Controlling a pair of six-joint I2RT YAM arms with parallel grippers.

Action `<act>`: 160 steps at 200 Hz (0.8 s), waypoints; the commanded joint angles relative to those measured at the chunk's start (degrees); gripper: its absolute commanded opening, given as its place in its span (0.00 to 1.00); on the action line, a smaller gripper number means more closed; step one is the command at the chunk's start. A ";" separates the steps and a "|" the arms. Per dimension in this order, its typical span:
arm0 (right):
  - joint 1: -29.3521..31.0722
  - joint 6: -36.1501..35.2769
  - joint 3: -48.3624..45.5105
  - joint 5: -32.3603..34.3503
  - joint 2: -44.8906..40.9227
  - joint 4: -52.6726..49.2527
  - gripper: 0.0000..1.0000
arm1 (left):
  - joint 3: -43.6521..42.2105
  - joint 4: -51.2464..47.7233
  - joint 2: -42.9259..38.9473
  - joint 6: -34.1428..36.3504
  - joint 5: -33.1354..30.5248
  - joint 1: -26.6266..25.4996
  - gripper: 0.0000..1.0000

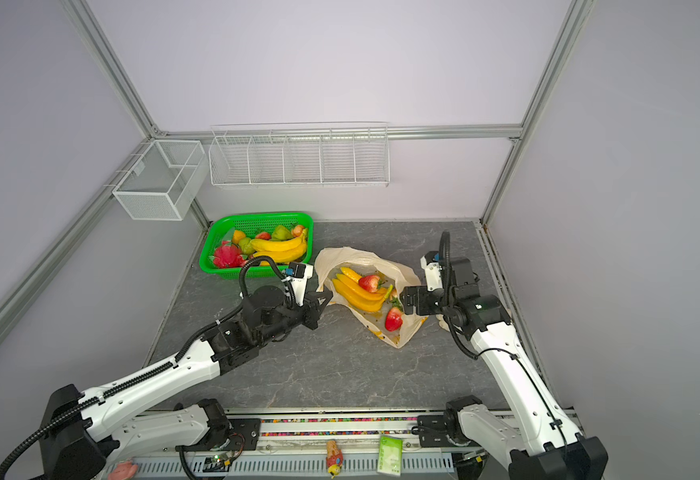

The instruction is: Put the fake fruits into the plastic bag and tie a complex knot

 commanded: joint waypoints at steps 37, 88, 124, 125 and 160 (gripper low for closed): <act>-7.17 4.81 -12.53 -5.13 -1.08 9.67 0.77 | -0.48 -0.71 -0.35 0.90 -0.48 -0.20 0.00; -7.17 5.54 -14.39 -6.35 5.08 19.79 0.43 | -0.58 -0.44 -0.17 1.42 -0.91 -0.08 0.00; -7.09 4.94 -7.08 -6.67 0.62 12.78 0.13 | 1.50 -3.09 -2.63 -0.52 3.56 3.70 0.00; -7.06 4.99 -6.54 -6.72 0.31 12.43 0.13 | 1.69 -3.29 -2.77 -0.58 4.00 3.97 0.00; -7.03 4.62 10.34 -8.13 -6.89 3.07 0.10 | 14.08 -19.46 -5.29 -1.05 13.30 11.77 0.00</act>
